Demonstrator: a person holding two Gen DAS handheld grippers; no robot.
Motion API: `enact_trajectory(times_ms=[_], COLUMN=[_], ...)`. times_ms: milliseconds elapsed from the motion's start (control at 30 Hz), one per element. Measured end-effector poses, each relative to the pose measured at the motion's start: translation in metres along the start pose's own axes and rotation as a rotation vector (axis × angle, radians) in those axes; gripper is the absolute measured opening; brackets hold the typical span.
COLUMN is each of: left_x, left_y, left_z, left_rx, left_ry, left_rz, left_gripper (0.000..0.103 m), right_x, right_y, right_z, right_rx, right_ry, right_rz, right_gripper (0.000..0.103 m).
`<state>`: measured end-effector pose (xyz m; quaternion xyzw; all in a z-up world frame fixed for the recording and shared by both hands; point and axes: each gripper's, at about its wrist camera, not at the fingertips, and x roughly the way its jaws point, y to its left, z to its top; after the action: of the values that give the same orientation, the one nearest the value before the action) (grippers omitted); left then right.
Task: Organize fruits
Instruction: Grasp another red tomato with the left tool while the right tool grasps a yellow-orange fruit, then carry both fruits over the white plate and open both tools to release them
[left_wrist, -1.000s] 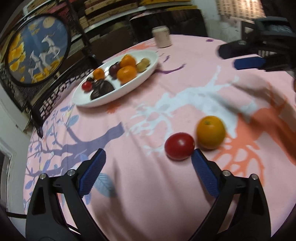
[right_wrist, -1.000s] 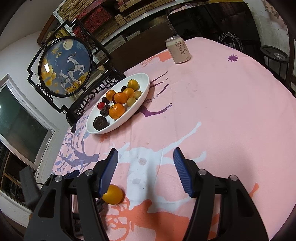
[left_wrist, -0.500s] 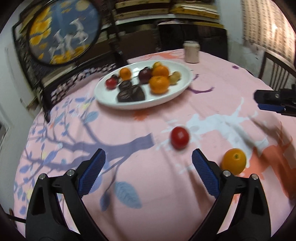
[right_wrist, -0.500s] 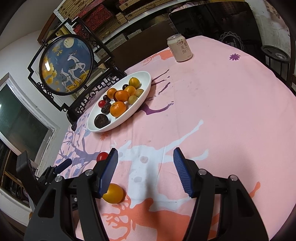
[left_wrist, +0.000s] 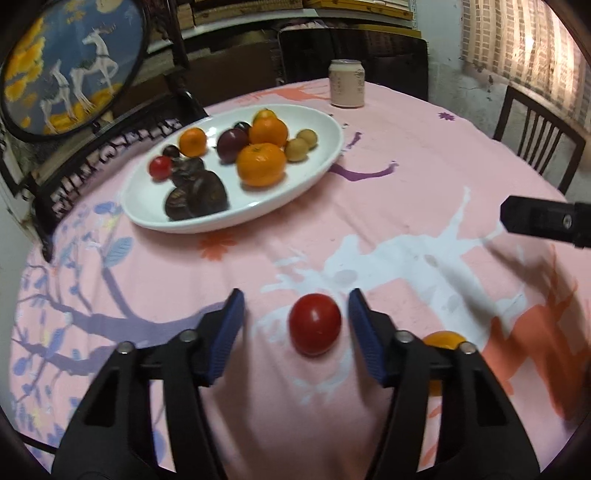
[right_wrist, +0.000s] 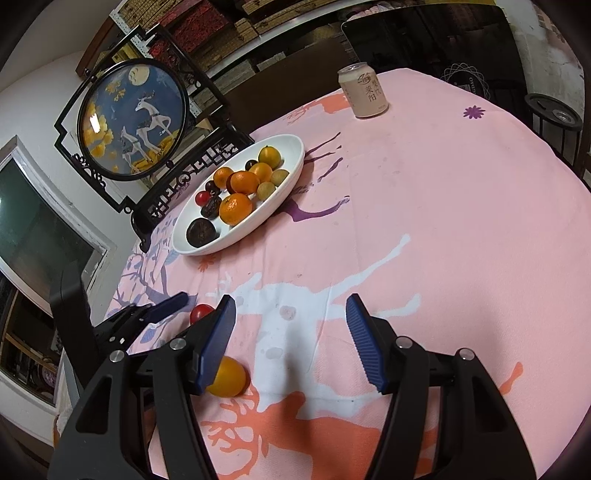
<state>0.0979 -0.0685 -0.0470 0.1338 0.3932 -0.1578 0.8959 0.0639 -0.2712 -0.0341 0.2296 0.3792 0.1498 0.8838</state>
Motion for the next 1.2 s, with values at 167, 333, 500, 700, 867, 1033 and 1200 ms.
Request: enact_trajectory(times_ms=[167,333,500,700,867,1033,1200], left_x=[0.002,-0.017,-0.023,-0.017,-0.016,-0.010,-0.007], left_y=[0.001,0.029,0.078,0.097,0.095,0.094,0.093], left_z=[-0.006,-0.012,-0.020,-0.024,-0.023,-0.023,-0.025], left_rx=[-0.025,-0.104,-0.273,-0.339,-0.331,-0.325,-0.317], left_ry=[0.028,-0.003,0.003,0.031,0.036,0.058,0.065], left_rz=[-0.058,0.042,0.135,0.140,0.140,0.141,0.145], left_gripper=[0.029,0.029,0.029,0.029,0.029,0.029,0.029], right_x=[0.001,0.004,0.013,0.025,0.033,0.038,0.044], right_y=[0.003,0.011,0.038,0.073,0.091,0.093,0.090], right_z=[-0.002,-0.005,-0.020,-0.045,-0.062,-0.066,-0.066], right_rx=[-0.014,-0.046,-0.181,-0.384,-0.505,-0.533,-0.515], right_ry=[0.009,0.026,0.075,0.112,0.115,0.104,0.130], right_rz=[0.004,0.020,0.035,0.021,-0.004,-0.040,-0.050], right_gripper=[0.062,0.062,0.062,0.062,0.052,0.043,0.037])
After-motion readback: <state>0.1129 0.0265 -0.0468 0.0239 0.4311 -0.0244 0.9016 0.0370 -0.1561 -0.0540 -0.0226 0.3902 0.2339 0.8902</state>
